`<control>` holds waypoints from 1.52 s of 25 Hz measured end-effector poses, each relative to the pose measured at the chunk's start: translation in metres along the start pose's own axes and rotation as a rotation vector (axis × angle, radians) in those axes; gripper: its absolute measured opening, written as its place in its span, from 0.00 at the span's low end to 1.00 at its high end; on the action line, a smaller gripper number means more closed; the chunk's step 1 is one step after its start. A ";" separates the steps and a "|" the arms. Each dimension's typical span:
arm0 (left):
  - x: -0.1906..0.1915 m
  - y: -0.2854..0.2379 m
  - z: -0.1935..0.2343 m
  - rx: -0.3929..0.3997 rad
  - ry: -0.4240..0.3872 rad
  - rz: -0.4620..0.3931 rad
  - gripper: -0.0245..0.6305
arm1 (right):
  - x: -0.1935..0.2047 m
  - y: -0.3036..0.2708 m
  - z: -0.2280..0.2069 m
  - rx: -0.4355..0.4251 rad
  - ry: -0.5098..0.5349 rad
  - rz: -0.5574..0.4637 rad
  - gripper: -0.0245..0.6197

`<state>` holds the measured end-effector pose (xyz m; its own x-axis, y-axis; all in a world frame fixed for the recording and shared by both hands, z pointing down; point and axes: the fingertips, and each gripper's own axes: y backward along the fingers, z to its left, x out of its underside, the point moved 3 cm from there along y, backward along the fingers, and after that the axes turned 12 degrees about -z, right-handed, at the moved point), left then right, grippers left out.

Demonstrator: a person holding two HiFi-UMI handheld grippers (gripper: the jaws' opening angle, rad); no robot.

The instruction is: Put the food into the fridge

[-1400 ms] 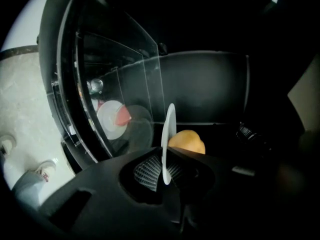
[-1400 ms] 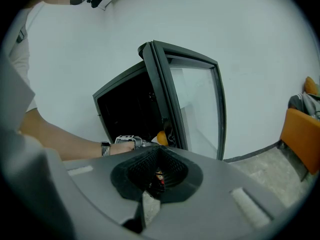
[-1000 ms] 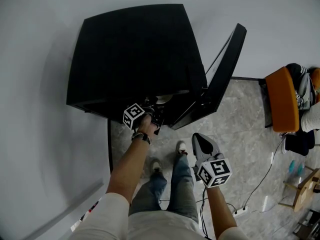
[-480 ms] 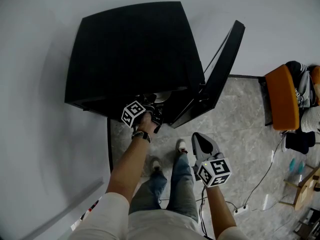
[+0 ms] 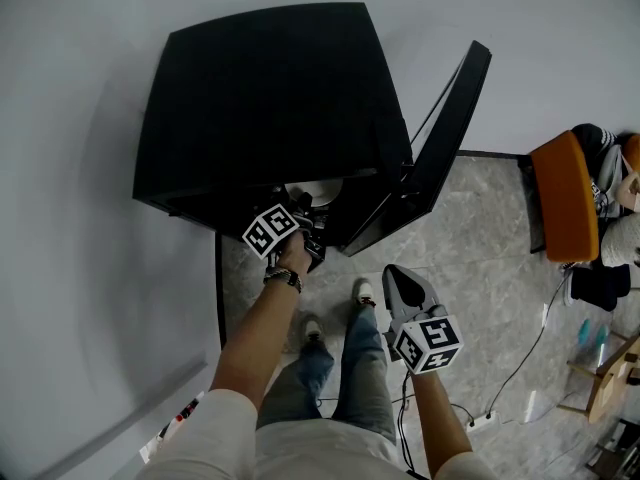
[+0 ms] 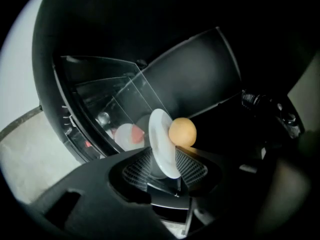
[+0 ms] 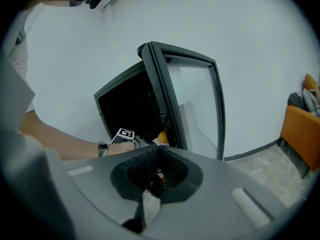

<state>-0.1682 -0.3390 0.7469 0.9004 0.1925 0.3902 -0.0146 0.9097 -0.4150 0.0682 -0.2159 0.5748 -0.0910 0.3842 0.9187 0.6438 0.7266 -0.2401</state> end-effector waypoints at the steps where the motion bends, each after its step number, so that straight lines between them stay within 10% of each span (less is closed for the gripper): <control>1: -0.001 0.002 0.001 0.003 0.001 -0.003 0.26 | 0.000 0.000 0.001 -0.001 0.000 0.000 0.05; 7: -0.003 0.010 0.006 0.019 0.007 0.007 0.26 | -0.004 -0.002 0.005 -0.005 0.004 -0.010 0.05; 14: -0.002 0.029 -0.001 0.081 -0.185 0.060 0.25 | -0.014 -0.005 0.013 -0.008 0.011 -0.037 0.05; 20: -0.009 0.063 -0.011 0.145 -0.308 0.087 0.05 | -0.030 -0.006 0.026 -0.022 0.054 -0.064 0.05; 30: -0.024 0.118 -0.050 0.276 -0.829 0.133 0.04 | -0.071 -0.004 0.057 -0.053 0.170 -0.111 0.05; 38: -0.048 0.167 -0.118 0.433 -1.031 0.055 0.04 | -0.104 0.002 0.084 -0.104 0.253 -0.154 0.05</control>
<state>-0.1631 -0.2394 0.5616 0.1055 0.2664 0.9581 -0.3741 0.9033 -0.2100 0.0152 -0.2060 0.4527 -0.0094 0.1107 0.9938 0.7124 0.6982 -0.0711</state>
